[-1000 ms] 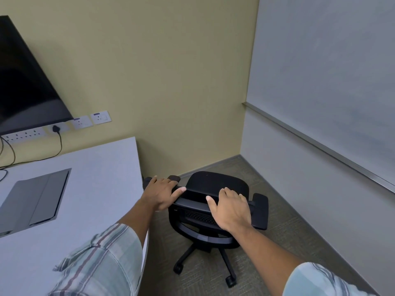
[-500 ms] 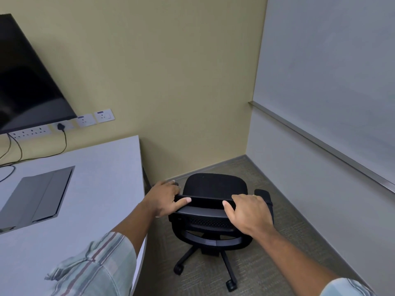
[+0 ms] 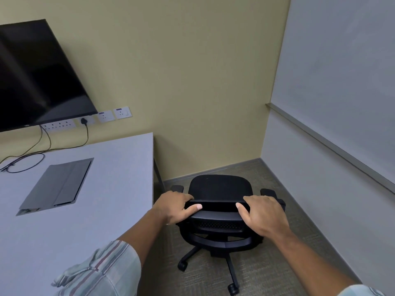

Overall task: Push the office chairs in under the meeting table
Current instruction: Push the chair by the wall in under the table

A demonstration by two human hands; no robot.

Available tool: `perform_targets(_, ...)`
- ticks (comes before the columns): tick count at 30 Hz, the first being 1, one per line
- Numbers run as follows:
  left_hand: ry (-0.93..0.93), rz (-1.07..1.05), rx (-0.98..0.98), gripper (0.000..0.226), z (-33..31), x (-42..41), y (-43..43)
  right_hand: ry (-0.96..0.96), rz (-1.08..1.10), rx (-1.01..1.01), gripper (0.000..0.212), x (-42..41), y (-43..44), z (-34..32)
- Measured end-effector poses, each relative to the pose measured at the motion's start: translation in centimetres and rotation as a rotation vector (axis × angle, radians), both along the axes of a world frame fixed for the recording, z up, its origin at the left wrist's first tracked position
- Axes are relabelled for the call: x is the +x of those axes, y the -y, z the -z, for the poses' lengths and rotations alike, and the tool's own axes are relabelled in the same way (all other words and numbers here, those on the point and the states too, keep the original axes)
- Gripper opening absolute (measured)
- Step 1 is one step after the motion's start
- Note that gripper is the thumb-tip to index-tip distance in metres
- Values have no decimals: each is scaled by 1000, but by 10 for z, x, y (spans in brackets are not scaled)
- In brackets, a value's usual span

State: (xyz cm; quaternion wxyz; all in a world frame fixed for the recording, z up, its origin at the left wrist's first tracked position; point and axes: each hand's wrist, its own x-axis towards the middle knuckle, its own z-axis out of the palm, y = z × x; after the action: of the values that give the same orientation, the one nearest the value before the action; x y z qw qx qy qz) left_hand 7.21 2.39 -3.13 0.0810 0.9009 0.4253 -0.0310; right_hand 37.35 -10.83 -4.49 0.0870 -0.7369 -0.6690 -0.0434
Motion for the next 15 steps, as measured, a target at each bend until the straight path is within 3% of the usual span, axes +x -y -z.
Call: perform_targets(15,9,-92,101,95,-1,30,20,-1,-126,22,76,45,-22,-1)
